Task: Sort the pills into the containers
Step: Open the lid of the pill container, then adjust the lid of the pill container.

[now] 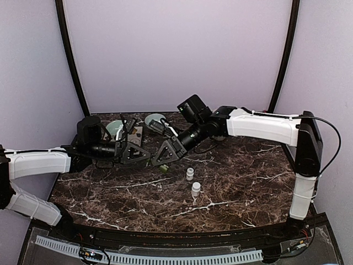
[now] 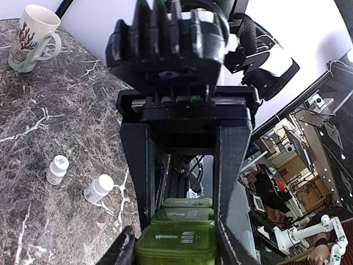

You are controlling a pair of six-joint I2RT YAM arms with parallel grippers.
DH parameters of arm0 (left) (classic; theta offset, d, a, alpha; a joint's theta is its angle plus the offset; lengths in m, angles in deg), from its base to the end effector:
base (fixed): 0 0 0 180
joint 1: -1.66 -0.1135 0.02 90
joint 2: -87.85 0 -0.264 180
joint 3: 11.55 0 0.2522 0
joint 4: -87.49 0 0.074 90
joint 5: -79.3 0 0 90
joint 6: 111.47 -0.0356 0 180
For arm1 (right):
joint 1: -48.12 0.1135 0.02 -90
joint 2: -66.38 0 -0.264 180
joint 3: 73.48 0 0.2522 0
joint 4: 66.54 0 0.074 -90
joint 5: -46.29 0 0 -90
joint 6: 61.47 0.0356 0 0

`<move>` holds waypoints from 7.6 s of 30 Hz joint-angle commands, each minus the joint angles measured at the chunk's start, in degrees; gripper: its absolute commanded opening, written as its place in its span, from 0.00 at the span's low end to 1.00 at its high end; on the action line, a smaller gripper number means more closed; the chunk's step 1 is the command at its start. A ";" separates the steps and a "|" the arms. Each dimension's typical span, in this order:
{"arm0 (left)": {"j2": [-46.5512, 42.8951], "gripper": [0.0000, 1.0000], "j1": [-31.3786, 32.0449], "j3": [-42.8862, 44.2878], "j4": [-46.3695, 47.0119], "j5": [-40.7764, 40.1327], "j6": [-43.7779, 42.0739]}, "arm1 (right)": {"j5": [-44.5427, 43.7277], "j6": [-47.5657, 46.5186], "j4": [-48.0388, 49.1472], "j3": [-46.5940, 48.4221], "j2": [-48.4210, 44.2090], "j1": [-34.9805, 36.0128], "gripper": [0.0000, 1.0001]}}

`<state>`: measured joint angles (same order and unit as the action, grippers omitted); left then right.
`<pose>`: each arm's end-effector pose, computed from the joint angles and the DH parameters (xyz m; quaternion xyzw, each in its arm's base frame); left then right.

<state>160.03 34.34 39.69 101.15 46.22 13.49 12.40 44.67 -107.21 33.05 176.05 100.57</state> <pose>0.2090 -0.1695 0.2629 0.3017 0.6660 -0.6205 0.2836 0.2377 0.3577 0.2833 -0.4282 0.7139 0.5525 0.0422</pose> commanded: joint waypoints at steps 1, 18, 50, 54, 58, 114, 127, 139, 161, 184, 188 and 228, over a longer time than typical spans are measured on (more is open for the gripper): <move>0.57 0.32 0.18 2.37 -3.06 -0.07 -0.55 | -5.89 -6.34 -5.44 5.27 1.64 0.89 0.00; 2.69 0.33 0.19 6.48 -8.51 -2.21 -0.98 | -17.58 -13.61 -14.27 10.49 3.93 3.92 0.00; 2.67 0.57 0.27 8.40 -14.94 -7.26 -1.05 | -29.09 -16.03 -15.29 9.65 2.14 6.52 0.00; 3.04 0.58 0.27 8.96 -16.79 -8.37 -1.86 | -29.87 -16.03 -14.64 8.85 1.42 6.70 0.00; 3.59 0.58 0.27 9.39 -18.50 -9.38 -2.71 | -30.36 -15.80 -14.06 8.05 0.58 6.72 0.00; 13.95 0.61 0.23 16.60 -24.52 -13.60 -11.23 | -30.11 -18.12 -19.63 15.09 2.24 9.03 0.00; 4.56 0.65 0.25 8.05 -14.95 -11.23 -7.23 | -28.13 -11.11 -10.25 8.70 -2.35 5.98 0.00; -3.30 0.69 0.26 4.27 -10.80 -11.46 -4.99 | -27.42 -9.90 -7.02 6.33 -3.86 5.56 0.00; -2.71 0.59 0.27 5.58 -15.23 -11.31 -7.00 | -27.15 -10.91 -8.07 7.34 -3.89 6.03 0.00; 2.73 0.55 0.27 10.20 -19.21 -13.66 -9.41 | -32.90 -16.44 -13.16 9.71 -2.75 8.95 0.00; 3.26 0.55 0.18 10.57 -18.59 -13.95 -8.89 | -34.23 -17.44 -13.66 9.32 -3.03 9.64 0.00; 7.25 0.51 0.16 11.48 -20.45 -9.12 -6.64 | -54.86 -22.65 -11.37 4.38 -6.91 16.10 0.00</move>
<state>166.94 34.67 49.20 82.57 35.47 7.15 -39.97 22.91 -121.84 38.01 171.64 116.02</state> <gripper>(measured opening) 0.510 0.389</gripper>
